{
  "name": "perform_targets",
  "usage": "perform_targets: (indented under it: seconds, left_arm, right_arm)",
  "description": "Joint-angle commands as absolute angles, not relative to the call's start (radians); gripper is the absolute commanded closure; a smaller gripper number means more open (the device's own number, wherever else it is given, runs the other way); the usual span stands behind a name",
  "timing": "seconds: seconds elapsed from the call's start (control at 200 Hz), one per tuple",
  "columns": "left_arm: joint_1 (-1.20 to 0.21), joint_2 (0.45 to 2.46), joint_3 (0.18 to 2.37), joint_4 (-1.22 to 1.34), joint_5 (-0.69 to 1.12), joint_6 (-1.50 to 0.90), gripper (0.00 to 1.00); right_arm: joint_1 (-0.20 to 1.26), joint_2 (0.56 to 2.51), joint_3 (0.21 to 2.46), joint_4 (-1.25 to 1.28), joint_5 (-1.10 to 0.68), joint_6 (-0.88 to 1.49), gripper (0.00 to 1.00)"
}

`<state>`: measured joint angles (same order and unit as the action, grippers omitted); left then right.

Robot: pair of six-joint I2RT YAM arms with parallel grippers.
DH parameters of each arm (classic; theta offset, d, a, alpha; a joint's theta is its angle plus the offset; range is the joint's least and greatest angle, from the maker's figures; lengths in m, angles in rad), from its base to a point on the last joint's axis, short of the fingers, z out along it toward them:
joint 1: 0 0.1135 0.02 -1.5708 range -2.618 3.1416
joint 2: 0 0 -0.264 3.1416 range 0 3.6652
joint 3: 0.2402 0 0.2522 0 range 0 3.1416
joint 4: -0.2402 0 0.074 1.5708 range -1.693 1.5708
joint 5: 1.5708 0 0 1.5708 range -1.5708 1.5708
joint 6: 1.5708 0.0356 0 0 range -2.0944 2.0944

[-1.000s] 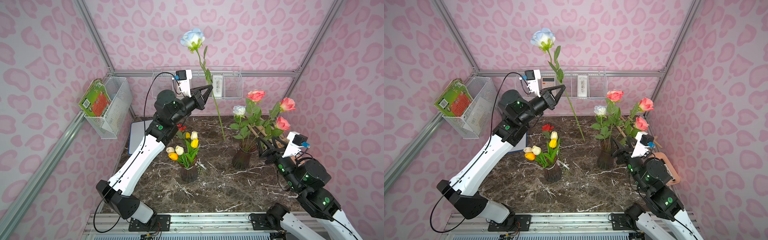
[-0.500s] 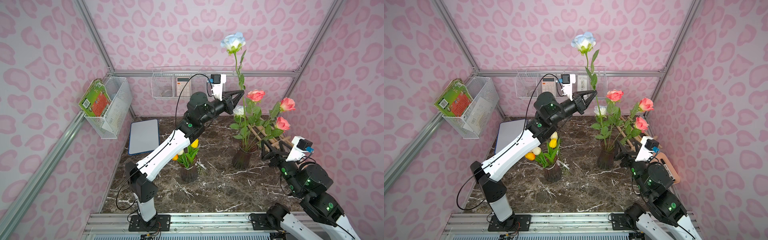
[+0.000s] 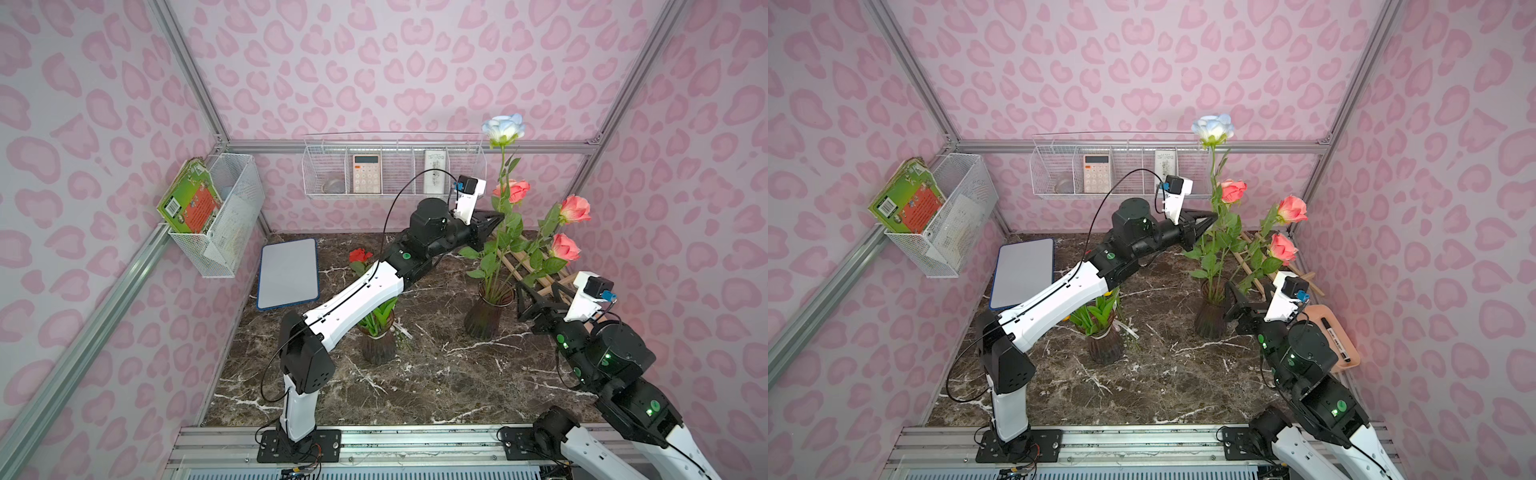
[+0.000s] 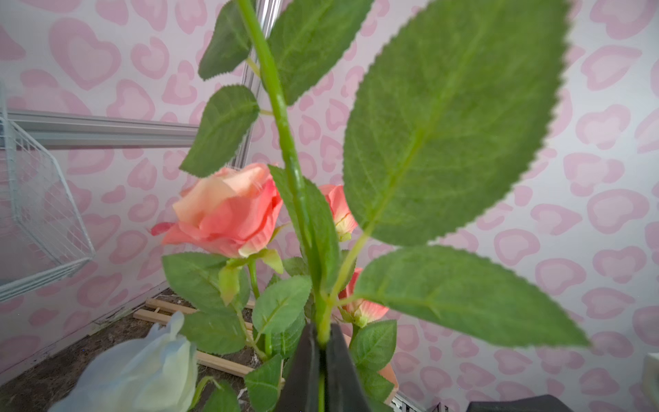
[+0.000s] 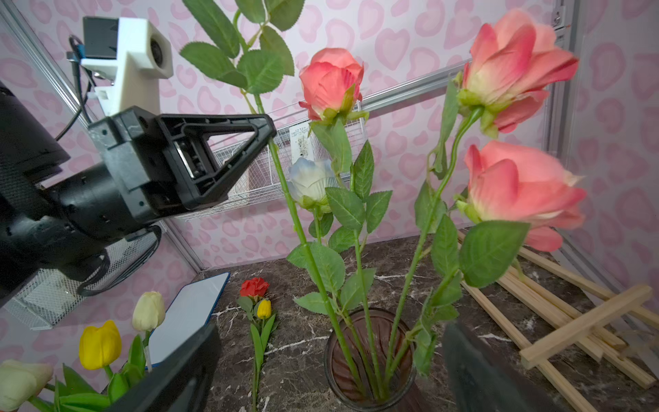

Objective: Arrange the flowers in different vases according to their variety
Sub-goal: Insert the flower into the vase, then move the flower to the center of the board.

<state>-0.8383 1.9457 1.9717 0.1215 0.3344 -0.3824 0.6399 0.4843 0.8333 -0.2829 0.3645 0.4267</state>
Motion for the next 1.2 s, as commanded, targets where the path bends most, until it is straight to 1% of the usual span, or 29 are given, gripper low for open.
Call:
perform_targets:
  seconds: [0.0, 0.12, 0.13, 0.165, 0.19, 0.28, 0.45, 0.61, 0.715, 0.725, 0.735, 0.745, 0.865, 0.98, 1.125, 1.195]
  left_arm:
    - [-0.866, 1.956, 1.967, 0.106, 0.354, -0.308, 1.0]
    - [-0.901, 1.963, 1.966, 0.04, 0.308, -0.246, 0.99]
    - [-0.903, 1.963, 1.967, 0.035, 0.305, -0.246, 0.97]
    - [-0.905, 1.964, 1.969, 0.015, 0.3, -0.246, 0.78]
    - [-0.905, 1.963, 1.972, -0.002, 0.298, -0.245, 0.7]
    - [-0.905, 1.947, 1.989, -0.087, 0.279, -0.229, 0.54]
    - [-0.904, 1.859, 1.995, -0.233, 0.19, -0.172, 0.32]
    - [-0.893, 1.749, 1.965, -0.361, 0.101, -0.143, 0.18]
    - [-0.87, 1.638, 1.861, -0.373, 0.048, -0.133, 0.09]
    - [-0.866, 1.629, 1.849, -0.373, 0.044, -0.133, 0.08]
    - [-0.862, 1.614, 1.836, -0.371, 0.041, -0.133, 0.03]
    - [-0.857, 1.602, 1.823, -0.369, 0.039, -0.134, 0.02]
    - [-0.781, 1.462, 1.683, -0.38, 0.014, -0.178, 0.01]
    - [-0.667, 1.347, 1.589, -0.421, 0.02, -0.238, 0.01]
    - [-0.54, 1.247, 1.494, -0.477, 0.0, -0.301, 0.01]
    - [-0.469, 1.222, 1.423, -0.481, 0.036, -0.36, 0.01]
  right_arm:
    - [0.64, 0.495, 0.839, -0.268, 0.345, 0.436, 0.01]
    - [0.64, 0.496, 0.838, -0.275, 0.34, 0.434, 0.01]
    - [0.64, 0.496, 0.838, -0.276, 0.34, 0.434, 0.01]
    - [0.64, 0.498, 0.838, -0.279, 0.338, 0.433, 0.01]
    - [0.64, 0.501, 0.84, -0.281, 0.336, 0.432, 0.01]
    - [0.64, 0.511, 0.839, -0.287, 0.328, 0.43, 0.01]
    - [0.64, 0.53, 0.838, -0.283, 0.3, 0.434, 0.01]
    - [0.64, 0.57, 0.841, -0.27, 0.238, 0.437, 0.01]
    - [0.64, 0.614, 0.852, -0.254, 0.165, 0.429, 0.01]
    - [0.64, 0.618, 0.853, -0.252, 0.158, 0.428, 0.01]
    - [0.64, 0.624, 0.854, -0.251, 0.151, 0.428, 0.01]
    - [0.64, 0.629, 0.856, -0.25, 0.143, 0.426, 0.01]
    - [0.641, 0.708, 0.875, -0.243, 0.062, 0.419, 0.01]
    - [0.65, 0.805, 0.906, -0.244, -0.002, 0.411, 0.01]
    - [0.704, 0.957, 0.991, -0.283, -0.001, 0.388, 0.01]
    - [0.738, 1.045, 1.05, -0.332, 0.021, 0.372, 0.01]
